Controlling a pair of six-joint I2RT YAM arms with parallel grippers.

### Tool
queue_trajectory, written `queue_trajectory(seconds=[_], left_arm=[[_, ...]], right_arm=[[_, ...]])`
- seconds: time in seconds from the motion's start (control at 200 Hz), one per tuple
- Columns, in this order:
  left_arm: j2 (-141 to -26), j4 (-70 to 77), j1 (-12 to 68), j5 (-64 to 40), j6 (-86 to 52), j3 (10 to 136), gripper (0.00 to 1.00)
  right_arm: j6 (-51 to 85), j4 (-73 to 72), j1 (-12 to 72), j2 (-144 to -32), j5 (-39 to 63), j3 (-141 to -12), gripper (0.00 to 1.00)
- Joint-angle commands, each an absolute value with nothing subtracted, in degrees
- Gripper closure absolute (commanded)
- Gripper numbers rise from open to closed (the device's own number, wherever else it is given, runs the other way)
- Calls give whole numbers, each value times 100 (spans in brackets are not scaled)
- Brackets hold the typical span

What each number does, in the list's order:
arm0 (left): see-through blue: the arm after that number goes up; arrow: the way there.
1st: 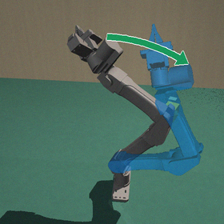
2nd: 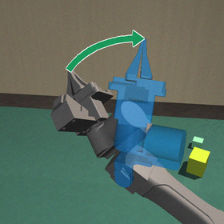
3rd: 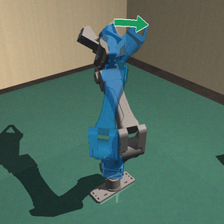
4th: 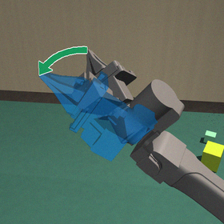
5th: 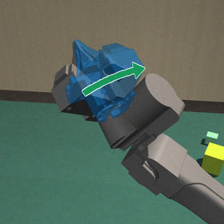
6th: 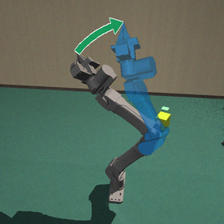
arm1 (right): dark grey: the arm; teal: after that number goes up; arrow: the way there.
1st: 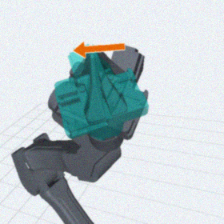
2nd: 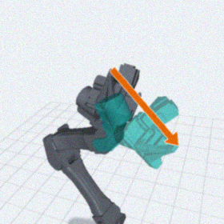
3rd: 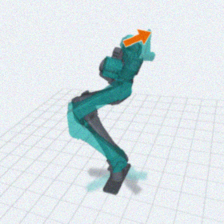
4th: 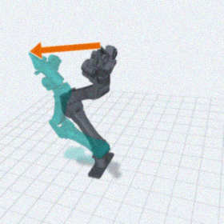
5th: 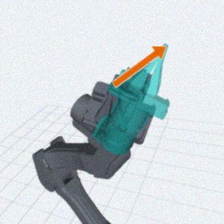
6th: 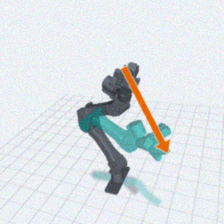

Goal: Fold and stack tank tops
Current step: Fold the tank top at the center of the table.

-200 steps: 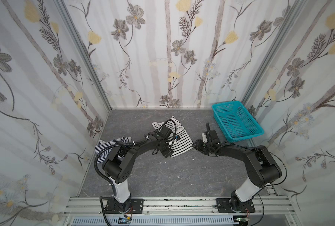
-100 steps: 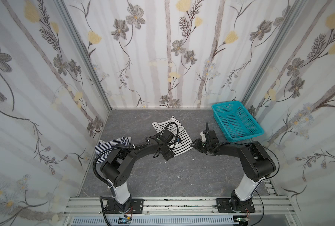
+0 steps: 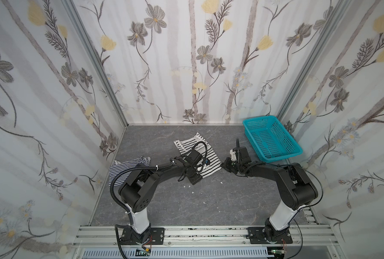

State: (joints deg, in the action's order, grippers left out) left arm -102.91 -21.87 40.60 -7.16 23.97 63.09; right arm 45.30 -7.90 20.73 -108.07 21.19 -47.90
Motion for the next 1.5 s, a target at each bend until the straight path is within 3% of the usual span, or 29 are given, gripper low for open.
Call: queue_trajectory(seconds=[0.0,0.105,0.28,0.685,0.765,0.875,0.974,1.184,1.494], left_arm=[[-10271,-2125,4099,-747,2417,6281,38],[-10313,-2127,4119,-806,2443,6287,43],[-10313,-2136,4173,-980,2452,6227,62],[-10681,-2130,4206,-805,2452,6346,58],[-10728,-2144,4223,-755,2465,6360,66],[-10613,-2212,4262,-924,2604,6317,84],[-10403,-2373,4355,-1225,2697,6297,92],[-10058,-2726,4636,-2038,2689,6381,94],[-9886,-3100,5031,-3816,2599,6586,89]], right_arm=[[4526,-814,2091,-10732,2171,-4870,100],[4504,-765,2104,-10725,2172,-4909,100],[4509,-747,2113,-10749,2182,-4905,100],[4552,-765,2155,-10742,2191,-4911,100],[4561,-751,2161,-10691,2178,-4888,100],[4587,-739,2162,-10547,2135,-4828,100],[4639,-717,2153,-10326,2089,-4698,100],[4717,-391,2155,-9454,1868,-4117,100],[4572,1131,2167,-7559,1358,-3821,100]])
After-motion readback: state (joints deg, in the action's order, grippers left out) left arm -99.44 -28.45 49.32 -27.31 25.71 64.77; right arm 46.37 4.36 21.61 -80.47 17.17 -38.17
